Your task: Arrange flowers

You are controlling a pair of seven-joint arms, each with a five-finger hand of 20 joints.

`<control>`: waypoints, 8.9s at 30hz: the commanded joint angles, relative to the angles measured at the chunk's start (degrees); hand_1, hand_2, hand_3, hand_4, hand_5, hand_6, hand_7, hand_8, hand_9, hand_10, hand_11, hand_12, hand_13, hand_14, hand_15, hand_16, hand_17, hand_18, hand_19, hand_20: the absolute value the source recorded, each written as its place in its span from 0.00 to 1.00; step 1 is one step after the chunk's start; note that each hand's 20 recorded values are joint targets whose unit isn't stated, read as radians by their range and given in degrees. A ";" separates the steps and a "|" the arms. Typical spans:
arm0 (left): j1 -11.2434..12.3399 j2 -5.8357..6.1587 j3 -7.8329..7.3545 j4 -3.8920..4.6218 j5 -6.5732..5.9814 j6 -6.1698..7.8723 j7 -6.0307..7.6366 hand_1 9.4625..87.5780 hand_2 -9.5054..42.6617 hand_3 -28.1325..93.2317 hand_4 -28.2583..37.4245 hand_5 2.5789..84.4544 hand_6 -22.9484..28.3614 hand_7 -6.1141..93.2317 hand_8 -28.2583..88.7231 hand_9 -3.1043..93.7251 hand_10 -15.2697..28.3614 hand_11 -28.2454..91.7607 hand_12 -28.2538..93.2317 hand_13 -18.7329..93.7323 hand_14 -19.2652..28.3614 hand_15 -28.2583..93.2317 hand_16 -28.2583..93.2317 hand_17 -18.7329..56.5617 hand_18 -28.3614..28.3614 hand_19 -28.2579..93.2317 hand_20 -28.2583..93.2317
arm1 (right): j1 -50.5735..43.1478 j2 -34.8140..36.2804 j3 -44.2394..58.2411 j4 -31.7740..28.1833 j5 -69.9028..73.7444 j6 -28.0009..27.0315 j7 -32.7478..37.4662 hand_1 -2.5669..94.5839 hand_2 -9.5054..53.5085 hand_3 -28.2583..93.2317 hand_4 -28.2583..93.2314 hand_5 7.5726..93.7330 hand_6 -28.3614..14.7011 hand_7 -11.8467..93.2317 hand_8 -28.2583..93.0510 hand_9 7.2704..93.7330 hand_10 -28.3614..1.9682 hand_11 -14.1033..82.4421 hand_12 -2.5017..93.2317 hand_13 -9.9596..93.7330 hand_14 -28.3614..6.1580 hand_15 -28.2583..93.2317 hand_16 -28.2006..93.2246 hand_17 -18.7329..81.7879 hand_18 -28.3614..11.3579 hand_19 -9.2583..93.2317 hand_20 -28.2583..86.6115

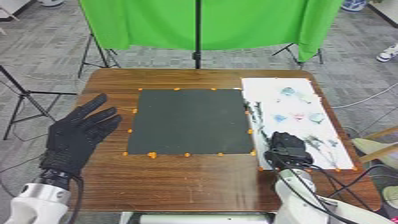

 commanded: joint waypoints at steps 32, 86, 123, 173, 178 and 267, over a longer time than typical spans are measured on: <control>-5.91 6.31 -2.26 -1.13 0.66 -4.49 2.83 0.16 0.31 0.87 0.06 0.38 0.61 0.23 0.15 0.36 0.83 0.44 0.32 0.37 0.99 0.59 0.17 0.10 1.00 0.69 0.26 | 42.79 -31.89 -22.71 14.06 17.13 5.79 -14.59 0.59 0.00 0.83 0.00 0.93 0.57 0.35 0.36 1.00 0.57 0.53 0.25 0.94 0.58 0.72 0.40 0.73 0.21 1.00 0.54; -18.62 8.63 4.13 2.16 0.54 -10.03 -1.20 0.16 0.30 0.87 0.06 0.38 0.61 0.23 0.15 0.36 0.84 0.44 0.32 0.37 1.00 0.59 0.17 0.10 1.00 0.70 0.25 | 46.25 -41.47 -33.15 26.47 39.10 6.49 -8.68 0.47 0.13 0.75 0.00 1.00 0.72 0.27 0.13 1.00 0.62 0.63 0.19 0.97 0.58 0.72 0.41 0.73 0.18 1.00 0.59; 2.91 4.54 -9.02 -3.19 -0.72 -2.97 3.74 0.15 0.31 0.87 0.04 0.37 0.59 0.22 0.15 0.34 0.81 0.43 0.32 0.37 0.99 0.59 0.17 0.10 1.00 0.69 0.24 | 33.78 -17.42 -6.87 4.13 30.32 4.20 -10.50 0.36 0.12 0.77 0.02 0.76 0.57 0.24 0.14 0.92 0.44 0.39 0.21 0.87 0.43 0.67 0.36 0.66 0.15 1.00 0.40; 4.93 1.42 -7.54 -3.44 -0.67 -1.80 2.71 0.15 0.32 0.86 0.02 0.36 0.59 0.23 0.15 0.34 0.82 0.44 0.32 0.37 0.99 0.59 0.18 0.10 1.00 0.69 0.25 | -32.22 -4.30 49.72 -3.13 10.17 -4.30 6.21 0.39 0.04 0.77 0.05 0.55 0.54 0.20 0.15 0.85 0.36 0.36 0.19 0.86 0.41 0.65 0.35 0.66 0.14 1.00 0.32; 4.26 1.36 -7.12 -3.18 -0.68 -1.81 2.14 0.15 0.32 0.87 0.02 0.36 0.59 0.23 0.15 0.34 0.82 0.44 0.32 0.37 0.99 0.59 0.18 0.10 1.00 0.69 0.25 | -30.27 -3.83 47.51 -1.31 11.19 -5.41 6.27 0.39 0.03 0.77 0.04 0.55 0.54 0.20 0.15 0.85 0.36 0.36 0.19 0.86 0.41 0.65 0.35 0.66 0.14 1.00 0.31; -9.32 6.66 -2.36 0.27 -0.11 -7.50 0.26 0.17 0.32 0.86 0.05 0.36 0.60 0.23 0.15 0.35 0.83 0.44 0.32 0.37 0.99 0.59 0.17 0.10 1.00 0.69 0.25 | 37.03 -33.28 -24.09 21.35 23.32 -4.50 -6.27 0.55 0.00 0.77 0.00 0.96 0.64 0.31 0.30 1.00 0.61 0.55 0.20 0.93 0.58 0.72 0.40 0.68 0.15 1.00 0.57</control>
